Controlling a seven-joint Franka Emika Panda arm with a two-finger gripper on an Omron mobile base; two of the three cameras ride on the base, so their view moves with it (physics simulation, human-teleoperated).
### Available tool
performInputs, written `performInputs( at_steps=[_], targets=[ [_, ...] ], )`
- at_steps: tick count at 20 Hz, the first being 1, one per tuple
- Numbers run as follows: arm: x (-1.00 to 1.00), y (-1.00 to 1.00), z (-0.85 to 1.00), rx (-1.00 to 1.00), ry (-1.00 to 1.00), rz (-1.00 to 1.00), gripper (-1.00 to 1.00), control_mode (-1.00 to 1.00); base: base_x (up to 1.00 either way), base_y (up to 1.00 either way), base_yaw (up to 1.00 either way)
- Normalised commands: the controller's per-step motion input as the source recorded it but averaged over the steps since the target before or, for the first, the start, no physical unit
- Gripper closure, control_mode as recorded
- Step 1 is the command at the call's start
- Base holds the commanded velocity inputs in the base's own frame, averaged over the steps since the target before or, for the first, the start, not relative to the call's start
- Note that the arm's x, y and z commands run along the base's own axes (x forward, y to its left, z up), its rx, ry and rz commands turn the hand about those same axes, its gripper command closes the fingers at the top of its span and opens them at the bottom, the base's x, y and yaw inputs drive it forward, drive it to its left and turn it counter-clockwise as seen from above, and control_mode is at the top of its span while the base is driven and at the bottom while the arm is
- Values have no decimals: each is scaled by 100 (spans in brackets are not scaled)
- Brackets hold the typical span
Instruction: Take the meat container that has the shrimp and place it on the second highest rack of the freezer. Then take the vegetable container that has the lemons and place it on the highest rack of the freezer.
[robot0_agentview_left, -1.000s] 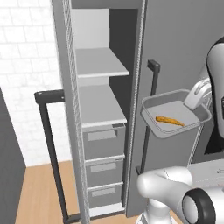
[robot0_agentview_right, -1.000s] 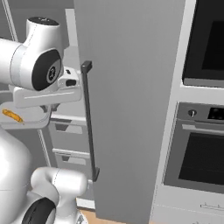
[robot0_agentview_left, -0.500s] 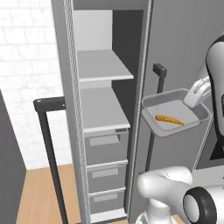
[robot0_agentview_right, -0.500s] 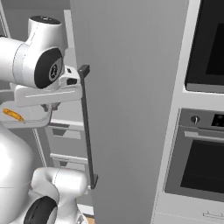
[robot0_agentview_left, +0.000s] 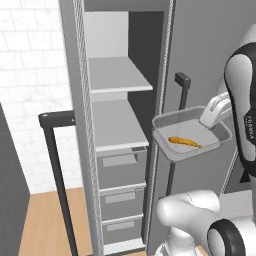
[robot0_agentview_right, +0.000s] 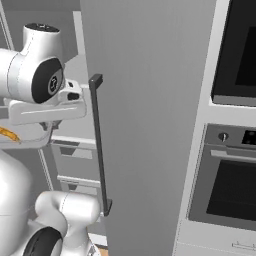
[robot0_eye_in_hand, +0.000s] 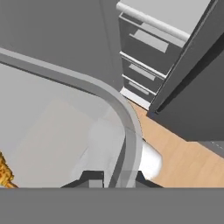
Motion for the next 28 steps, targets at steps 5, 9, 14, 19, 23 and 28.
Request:
performInputs(
  at_steps=[5, 9, 14, 19, 23, 28],
  targets=[
    [-9, 64, -76, 23, 1, -60, 100, -100, 0, 0, 0],
    [-7, 22, -85, 21, -1, -90, 100, -100, 0, 0, 0],
    [19, 17, -60, 4, 0, -93, 100, -100, 0, 0, 0],
    [29, 28, -8, 4, 1, -49, 100, -100, 0, 0, 0],
    [47, 16, 0, 4, 12, -25, 100, -100, 0, 0, 0],
    [68, 31, 0, 0, 22, -10, 100, -100, 0, 0, 0]
  ],
)
